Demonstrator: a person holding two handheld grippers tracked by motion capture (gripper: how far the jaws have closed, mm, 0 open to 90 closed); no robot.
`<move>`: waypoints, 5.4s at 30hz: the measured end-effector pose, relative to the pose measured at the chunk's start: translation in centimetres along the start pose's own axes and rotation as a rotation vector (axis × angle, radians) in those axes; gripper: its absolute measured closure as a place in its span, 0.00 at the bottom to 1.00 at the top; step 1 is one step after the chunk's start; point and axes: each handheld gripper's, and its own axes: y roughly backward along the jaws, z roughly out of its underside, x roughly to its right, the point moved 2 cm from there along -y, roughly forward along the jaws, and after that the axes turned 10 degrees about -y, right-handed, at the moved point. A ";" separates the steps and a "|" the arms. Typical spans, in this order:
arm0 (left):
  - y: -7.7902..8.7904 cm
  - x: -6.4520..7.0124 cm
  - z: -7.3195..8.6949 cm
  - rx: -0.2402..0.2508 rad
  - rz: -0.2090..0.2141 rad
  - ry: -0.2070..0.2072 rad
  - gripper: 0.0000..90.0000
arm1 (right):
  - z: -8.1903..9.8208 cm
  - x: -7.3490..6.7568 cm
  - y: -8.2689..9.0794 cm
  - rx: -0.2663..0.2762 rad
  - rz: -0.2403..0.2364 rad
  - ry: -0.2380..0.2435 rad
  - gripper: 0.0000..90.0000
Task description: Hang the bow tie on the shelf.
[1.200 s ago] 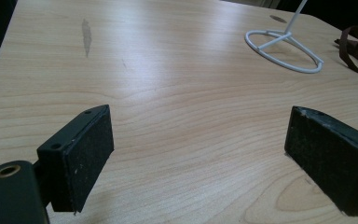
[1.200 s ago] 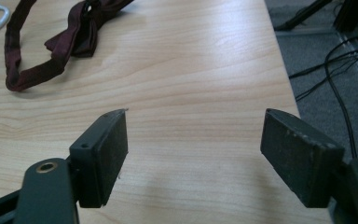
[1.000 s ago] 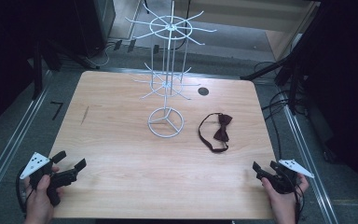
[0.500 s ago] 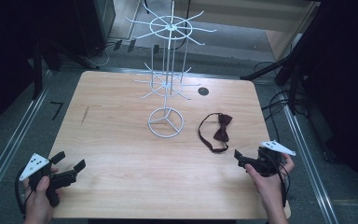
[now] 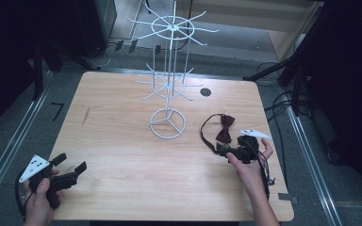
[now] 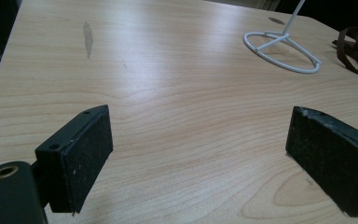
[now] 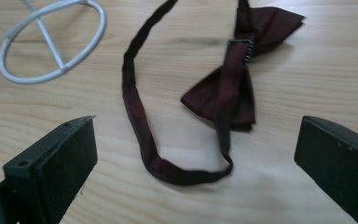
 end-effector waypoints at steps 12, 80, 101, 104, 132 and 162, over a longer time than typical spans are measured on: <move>0.0 0.0 0.0 0.001 0.003 0.001 0.09 | -0.8 -0.5 -3.8 -0.064 -0.005 -0.019 0.00; 0.0 -0.1 0.0 -0.001 0.006 0.009 0.09 | -2.3 -7.3 1.8 0.355 -0.060 0.247 1.00; 0.0 -0.1 0.0 0.003 0.006 0.005 0.09 | -5.3 -11.3 3.6 0.447 -0.117 0.230 1.00; 0.0 -0.1 0.0 0.003 0.006 0.005 0.09 | -5.8 -11.9 3.9 0.462 -0.114 0.231 1.00; 0.0 -0.1 0.0 0.002 0.006 0.004 0.09 | -7.8 -15.1 5.9 0.517 -0.156 0.244 1.00; 0.0 -0.1 0.0 0.004 0.003 0.003 0.09 | -4.8 -15.0 0.6 0.394 -0.114 0.287 0.99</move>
